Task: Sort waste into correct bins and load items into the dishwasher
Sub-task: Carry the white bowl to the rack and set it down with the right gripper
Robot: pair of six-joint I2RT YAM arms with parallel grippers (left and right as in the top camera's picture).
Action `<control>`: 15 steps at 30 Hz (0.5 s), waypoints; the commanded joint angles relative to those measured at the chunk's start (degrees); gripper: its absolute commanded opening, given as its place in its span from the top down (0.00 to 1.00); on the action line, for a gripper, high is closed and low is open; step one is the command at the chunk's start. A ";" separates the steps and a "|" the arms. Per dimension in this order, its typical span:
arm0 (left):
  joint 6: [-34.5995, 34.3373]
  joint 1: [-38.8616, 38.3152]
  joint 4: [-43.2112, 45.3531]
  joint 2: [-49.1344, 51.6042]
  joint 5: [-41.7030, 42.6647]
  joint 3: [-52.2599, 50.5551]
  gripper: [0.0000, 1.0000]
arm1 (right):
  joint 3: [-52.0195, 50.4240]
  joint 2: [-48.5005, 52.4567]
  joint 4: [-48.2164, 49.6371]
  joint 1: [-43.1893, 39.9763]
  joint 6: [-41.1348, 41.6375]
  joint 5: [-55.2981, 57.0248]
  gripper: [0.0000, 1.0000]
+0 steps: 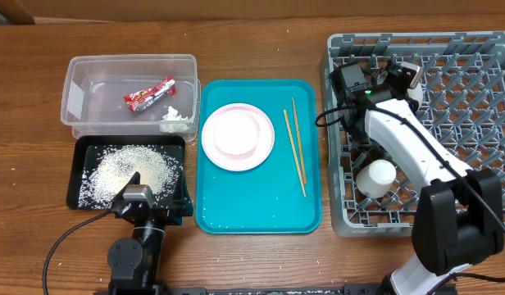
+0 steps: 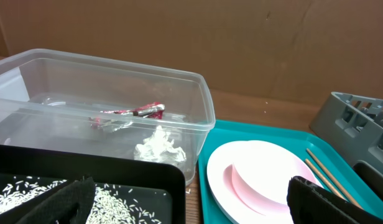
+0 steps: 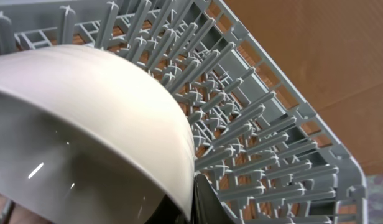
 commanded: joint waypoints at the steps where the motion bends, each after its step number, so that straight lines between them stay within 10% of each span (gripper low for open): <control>1: -0.52 0.35 0.00 -0.26 0.39 -0.20 0.00 | -0.09 0.81 -1.53 2.27 -0.15 -1.14 0.96; 15: -0.52 0.35 -0.02 -0.26 0.37 -0.20 0.00 | 0.42 0.68 -10.45 2.45 9.18 -10.58 0.96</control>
